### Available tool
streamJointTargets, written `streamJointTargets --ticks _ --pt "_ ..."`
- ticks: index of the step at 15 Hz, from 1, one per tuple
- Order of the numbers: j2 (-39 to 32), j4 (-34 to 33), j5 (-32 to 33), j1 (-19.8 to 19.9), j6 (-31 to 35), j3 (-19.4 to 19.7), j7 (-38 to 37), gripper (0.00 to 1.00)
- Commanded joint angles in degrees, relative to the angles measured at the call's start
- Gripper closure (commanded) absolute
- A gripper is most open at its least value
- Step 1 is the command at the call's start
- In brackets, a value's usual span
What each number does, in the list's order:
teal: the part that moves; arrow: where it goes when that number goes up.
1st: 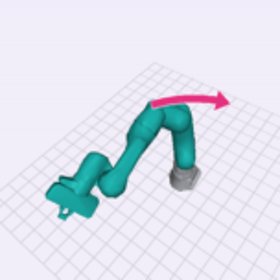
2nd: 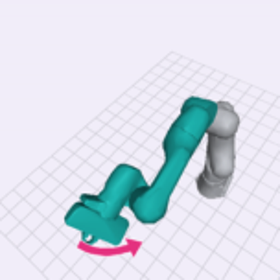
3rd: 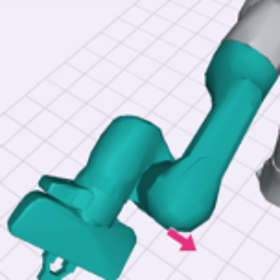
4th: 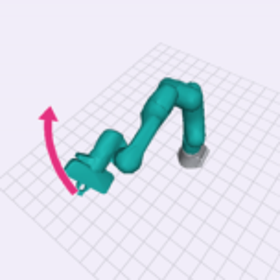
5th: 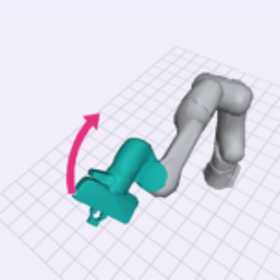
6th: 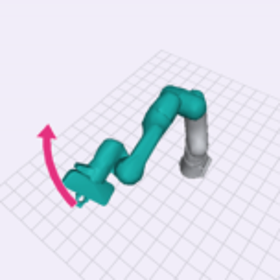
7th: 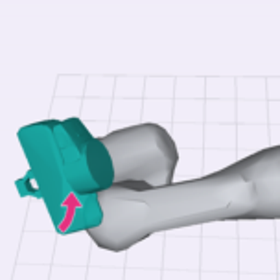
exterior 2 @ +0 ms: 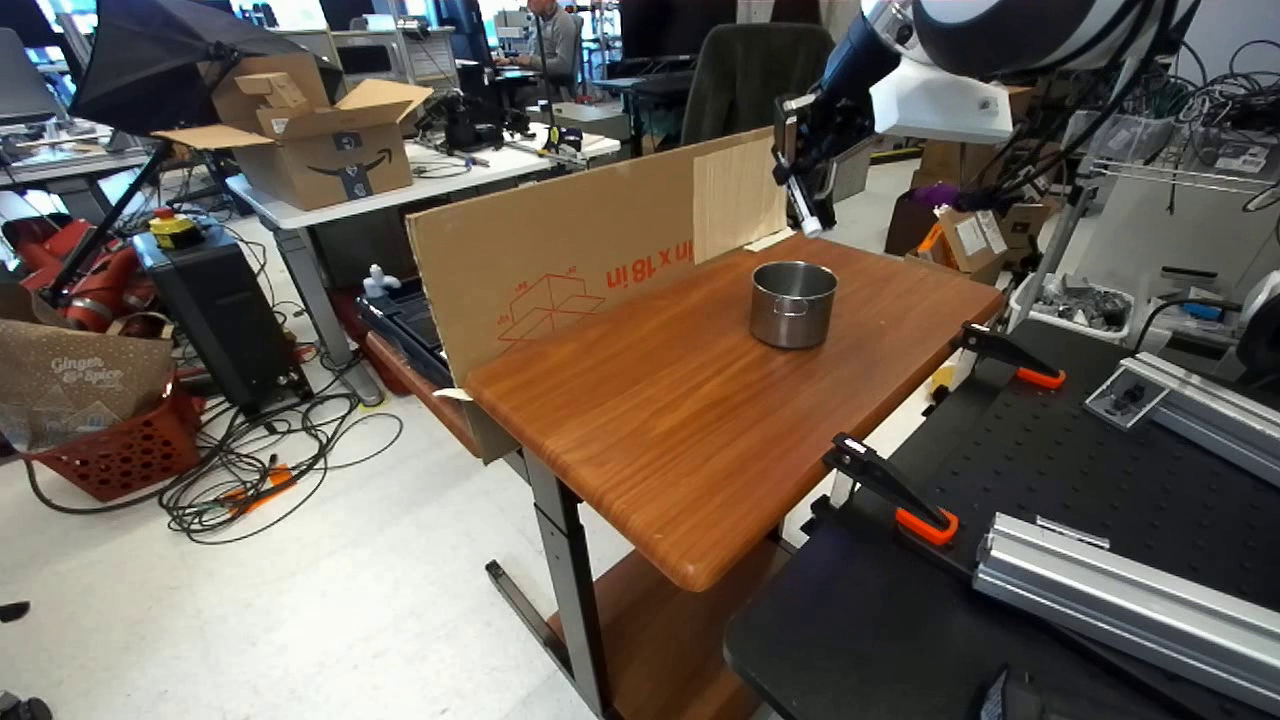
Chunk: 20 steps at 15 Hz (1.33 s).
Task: Put the marker in the pot
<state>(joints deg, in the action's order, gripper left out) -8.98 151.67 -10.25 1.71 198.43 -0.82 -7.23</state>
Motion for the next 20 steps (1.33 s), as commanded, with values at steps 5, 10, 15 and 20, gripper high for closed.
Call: streamJointTargets --ticks 5,10,15,20 --pt "-1.6 -2.9 -6.1 -6.1 -0.4 5.0 4.2 0.95" --pt "-4.5 -2.0 -7.6 -9.0 -0.6 7.0 4.3 0.95" --pt "-6.9 -1.6 -7.5 -10.9 -0.6 7.9 3.5 0.95" --pt "-8.0 -2.0 -7.7 -12.7 -0.6 8.8 3.5 0.95"
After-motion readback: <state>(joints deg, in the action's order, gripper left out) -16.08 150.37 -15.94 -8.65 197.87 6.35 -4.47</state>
